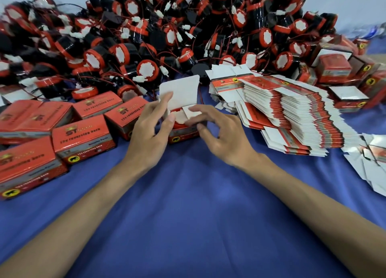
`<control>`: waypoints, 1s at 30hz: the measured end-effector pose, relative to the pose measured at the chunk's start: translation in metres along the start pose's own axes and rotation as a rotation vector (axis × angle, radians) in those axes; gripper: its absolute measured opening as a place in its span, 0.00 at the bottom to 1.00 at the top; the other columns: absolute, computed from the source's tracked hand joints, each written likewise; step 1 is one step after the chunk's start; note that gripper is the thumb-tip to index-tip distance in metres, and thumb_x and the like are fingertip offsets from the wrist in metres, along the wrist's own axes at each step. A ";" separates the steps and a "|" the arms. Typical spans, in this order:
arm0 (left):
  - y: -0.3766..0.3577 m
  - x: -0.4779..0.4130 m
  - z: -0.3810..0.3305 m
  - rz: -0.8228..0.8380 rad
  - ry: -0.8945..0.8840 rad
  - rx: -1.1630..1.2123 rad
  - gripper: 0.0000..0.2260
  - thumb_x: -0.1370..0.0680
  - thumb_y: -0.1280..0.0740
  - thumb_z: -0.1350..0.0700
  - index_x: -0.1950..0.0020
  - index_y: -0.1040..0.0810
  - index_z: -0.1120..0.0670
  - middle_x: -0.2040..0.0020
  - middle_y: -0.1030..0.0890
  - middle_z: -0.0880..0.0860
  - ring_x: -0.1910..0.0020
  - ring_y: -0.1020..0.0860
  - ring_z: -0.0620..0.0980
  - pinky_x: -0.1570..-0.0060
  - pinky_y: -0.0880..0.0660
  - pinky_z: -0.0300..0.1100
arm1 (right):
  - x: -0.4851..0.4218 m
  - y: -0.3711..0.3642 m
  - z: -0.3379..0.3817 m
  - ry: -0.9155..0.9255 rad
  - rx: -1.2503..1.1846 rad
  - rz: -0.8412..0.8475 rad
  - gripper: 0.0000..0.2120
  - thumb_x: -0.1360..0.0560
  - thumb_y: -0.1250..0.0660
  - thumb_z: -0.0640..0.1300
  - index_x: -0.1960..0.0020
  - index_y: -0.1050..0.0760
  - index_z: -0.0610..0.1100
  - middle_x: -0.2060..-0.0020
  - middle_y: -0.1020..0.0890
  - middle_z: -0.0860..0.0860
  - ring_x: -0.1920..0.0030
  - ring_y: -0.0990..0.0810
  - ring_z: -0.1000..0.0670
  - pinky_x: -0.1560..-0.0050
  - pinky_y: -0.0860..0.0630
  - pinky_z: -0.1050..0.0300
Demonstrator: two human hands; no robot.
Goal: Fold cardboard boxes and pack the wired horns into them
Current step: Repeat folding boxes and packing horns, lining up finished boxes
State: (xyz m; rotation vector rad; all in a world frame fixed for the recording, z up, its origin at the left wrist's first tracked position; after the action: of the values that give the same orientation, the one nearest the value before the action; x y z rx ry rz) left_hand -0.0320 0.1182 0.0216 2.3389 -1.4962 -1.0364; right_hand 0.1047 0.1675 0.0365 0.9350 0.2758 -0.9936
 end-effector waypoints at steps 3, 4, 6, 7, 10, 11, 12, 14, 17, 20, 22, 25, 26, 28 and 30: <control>0.001 -0.001 0.002 0.007 0.030 0.051 0.22 0.18 0.39 0.54 0.25 0.40 0.44 0.50 0.32 0.40 0.50 0.34 0.25 0.46 0.40 0.21 | 0.003 0.000 0.005 0.071 0.027 0.017 0.19 0.27 0.37 0.35 0.36 0.26 0.40 0.47 0.18 0.51 0.47 0.20 0.49 0.47 0.22 0.45; 0.001 0.000 0.003 0.016 0.048 0.094 0.23 0.19 0.40 0.51 0.25 0.43 0.42 0.49 0.32 0.36 0.49 0.35 0.22 0.46 0.40 0.21 | 0.004 -0.001 0.007 0.098 0.033 0.020 0.19 0.27 0.36 0.35 0.37 0.26 0.40 0.45 0.20 0.49 0.45 0.21 0.50 0.47 0.22 0.46; 0.000 0.000 0.005 0.043 0.075 0.166 0.23 0.20 0.45 0.46 0.26 0.46 0.40 0.47 0.34 0.28 0.46 0.38 0.18 0.44 0.42 0.20 | 0.004 -0.002 0.011 0.141 0.035 0.016 0.18 0.27 0.36 0.35 0.38 0.25 0.40 0.41 0.22 0.49 0.44 0.22 0.51 0.48 0.22 0.47; -0.001 0.000 0.004 0.047 0.078 0.200 0.22 0.19 0.47 0.45 0.26 0.45 0.41 0.44 0.35 0.26 0.44 0.39 0.17 0.44 0.44 0.18 | 0.005 -0.002 0.011 0.149 0.027 0.010 0.18 0.27 0.36 0.35 0.38 0.25 0.39 0.40 0.23 0.49 0.45 0.21 0.52 0.49 0.21 0.48; 0.004 -0.001 0.005 -0.003 0.093 0.288 0.18 0.15 0.53 0.48 0.28 0.34 0.47 0.39 0.32 0.31 0.42 0.37 0.17 0.46 0.44 0.15 | 0.005 0.001 0.011 0.142 0.002 -0.004 0.15 0.27 0.37 0.34 0.41 0.23 0.38 0.42 0.22 0.48 0.51 0.20 0.54 0.51 0.21 0.50; 0.005 -0.001 0.005 -0.010 0.094 0.270 0.16 0.15 0.52 0.50 0.30 0.31 0.46 0.42 0.30 0.34 0.44 0.34 0.19 0.47 0.42 0.16 | 0.005 0.002 0.010 0.137 -0.006 -0.010 0.14 0.26 0.37 0.34 0.41 0.23 0.37 0.43 0.22 0.48 0.51 0.19 0.54 0.52 0.21 0.51; 0.005 -0.002 0.004 0.000 0.089 0.235 0.14 0.15 0.49 0.51 0.32 0.30 0.45 0.46 0.28 0.38 0.47 0.31 0.23 0.48 0.40 0.18 | 0.005 0.004 0.009 0.130 -0.017 -0.018 0.14 0.26 0.37 0.33 0.42 0.23 0.37 0.44 0.21 0.47 0.52 0.19 0.54 0.52 0.21 0.51; 0.001 -0.002 0.005 0.053 0.093 0.172 0.12 0.17 0.43 0.53 0.35 0.30 0.39 0.53 0.32 0.43 0.54 0.30 0.33 0.52 0.37 0.22 | 0.004 0.005 0.008 0.108 -0.033 -0.028 0.13 0.26 0.37 0.33 0.44 0.21 0.36 0.46 0.20 0.46 0.51 0.19 0.51 0.51 0.20 0.51; -0.002 -0.002 0.005 0.090 0.083 0.104 0.19 0.19 0.36 0.57 0.38 0.32 0.33 0.53 0.34 0.43 0.55 0.31 0.37 0.51 0.35 0.23 | 0.004 0.005 0.010 0.122 0.024 -0.033 0.11 0.26 0.36 0.34 0.46 0.19 0.37 0.50 0.17 0.47 0.49 0.19 0.48 0.50 0.21 0.50; -0.002 -0.001 0.001 0.035 0.045 0.121 0.18 0.21 0.36 0.64 0.43 0.29 0.39 0.46 0.28 0.49 0.49 0.28 0.37 0.42 0.31 0.31 | 0.003 0.003 0.011 0.111 0.038 -0.022 0.11 0.27 0.36 0.35 0.46 0.20 0.38 0.53 0.16 0.49 0.50 0.18 0.50 0.49 0.22 0.49; -0.001 0.001 0.002 -0.014 0.058 0.212 0.16 0.21 0.35 0.66 0.48 0.33 0.44 0.45 0.25 0.54 0.44 0.25 0.46 0.42 0.28 0.44 | 0.002 0.002 0.007 0.035 -0.011 -0.002 0.15 0.27 0.36 0.36 0.41 0.24 0.40 0.53 0.16 0.52 0.49 0.18 0.52 0.47 0.22 0.47; 0.006 0.004 -0.006 -0.092 -0.010 0.328 0.22 0.24 0.33 0.67 0.44 0.41 0.47 0.41 0.26 0.51 0.42 0.22 0.51 0.43 0.25 0.49 | 0.003 0.001 0.008 0.023 0.073 0.009 0.21 0.28 0.37 0.39 0.35 0.29 0.43 0.53 0.16 0.56 0.49 0.18 0.54 0.48 0.22 0.48; 0.007 0.004 -0.007 -0.099 -0.033 0.346 0.25 0.24 0.32 0.67 0.40 0.43 0.48 0.40 0.25 0.47 0.41 0.22 0.52 0.42 0.24 0.50 | 0.003 0.001 0.010 0.040 0.103 0.005 0.23 0.28 0.37 0.39 0.33 0.31 0.43 0.53 0.16 0.56 0.50 0.18 0.54 0.49 0.22 0.50; 0.005 0.004 -0.006 -0.081 -0.031 0.336 0.31 0.24 0.32 0.68 0.32 0.45 0.47 0.40 0.24 0.40 0.41 0.21 0.49 0.41 0.24 0.45 | 0.002 0.002 0.011 0.049 0.078 -0.012 0.27 0.26 0.37 0.40 0.28 0.38 0.41 0.55 0.15 0.56 0.51 0.18 0.57 0.51 0.22 0.57; 0.001 0.003 -0.002 -0.039 0.019 0.290 0.26 0.23 0.32 0.67 0.33 0.36 0.44 0.42 0.21 0.44 0.43 0.21 0.43 0.45 0.25 0.41 | 0.001 0.003 0.006 -0.009 -0.039 -0.020 0.31 0.23 0.38 0.43 0.24 0.46 0.43 0.56 0.15 0.57 0.52 0.18 0.58 0.49 0.23 0.62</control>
State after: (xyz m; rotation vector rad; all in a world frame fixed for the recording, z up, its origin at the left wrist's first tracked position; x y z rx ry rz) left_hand -0.0311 0.1150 0.0224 2.5700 -1.7002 -0.8515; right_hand 0.1068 0.1633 0.0414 0.8940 0.2962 -1.0074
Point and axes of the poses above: each hand's wrist, its own x-axis away from the middle knuckle, its own y-axis out of the back of the hand, z = x × y, the point moved 9 cm from there along -x, towards the middle knuckle
